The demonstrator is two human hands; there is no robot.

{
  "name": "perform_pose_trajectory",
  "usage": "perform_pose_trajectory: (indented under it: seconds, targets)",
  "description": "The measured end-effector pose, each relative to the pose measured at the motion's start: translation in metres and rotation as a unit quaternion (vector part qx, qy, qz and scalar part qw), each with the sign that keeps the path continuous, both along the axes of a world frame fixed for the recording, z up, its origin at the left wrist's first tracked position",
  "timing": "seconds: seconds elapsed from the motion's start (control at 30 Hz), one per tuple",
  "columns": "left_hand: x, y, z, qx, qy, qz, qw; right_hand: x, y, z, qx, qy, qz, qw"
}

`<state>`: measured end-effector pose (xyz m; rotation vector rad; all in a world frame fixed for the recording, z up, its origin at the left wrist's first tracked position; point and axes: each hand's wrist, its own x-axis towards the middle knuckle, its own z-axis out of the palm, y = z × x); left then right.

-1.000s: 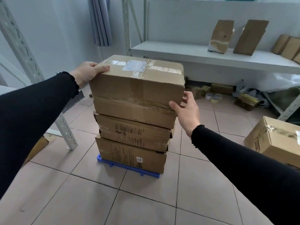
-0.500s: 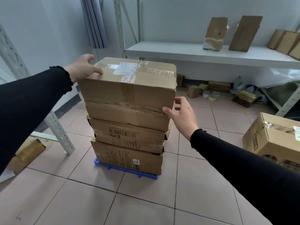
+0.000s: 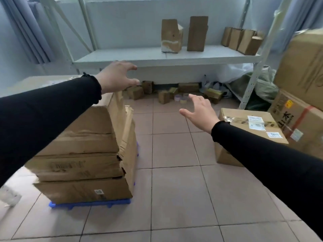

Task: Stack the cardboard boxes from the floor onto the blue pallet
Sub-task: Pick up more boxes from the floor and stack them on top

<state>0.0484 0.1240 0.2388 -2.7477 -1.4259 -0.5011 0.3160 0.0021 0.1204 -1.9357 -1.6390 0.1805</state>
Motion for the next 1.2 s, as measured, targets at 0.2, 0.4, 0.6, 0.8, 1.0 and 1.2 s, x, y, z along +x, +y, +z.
perform_pose_trajectory:
  seconds: [0.2, 0.4, 0.6, 0.8, 1.0, 1.2]
  targets:
    - [0.147, 0.004, -0.050, -0.051, 0.030, -0.051, 0.997, 0.129, -0.029, -0.026, -0.057, -0.022, -0.086, 0.994]
    - [0.279, -0.005, -0.138, -0.161, 0.018, -0.067, 0.984, 0.250, -0.060, -0.086, -0.129, 0.006, -0.163, 0.978]
    - [0.376, -0.013, -0.232, -0.265, 0.000, -0.056, 0.963, 0.346, -0.082, -0.144, -0.167, 0.031, -0.250, 0.953]
    - [0.429, -0.011, -0.312, -0.375, -0.054, -0.041, 0.925, 0.408, -0.093, -0.207, -0.209, 0.113, -0.320, 0.917]
    - [0.451, -0.015, -0.342, -0.480, -0.222, -0.032, 0.848, 0.421, -0.087, -0.268, -0.227, 0.224, -0.291, 0.902]
    - [0.443, -0.011, -0.340, -0.526, -0.289, 0.004, 0.800, 0.411, -0.073, -0.289, -0.128, 0.320, -0.283, 0.895]
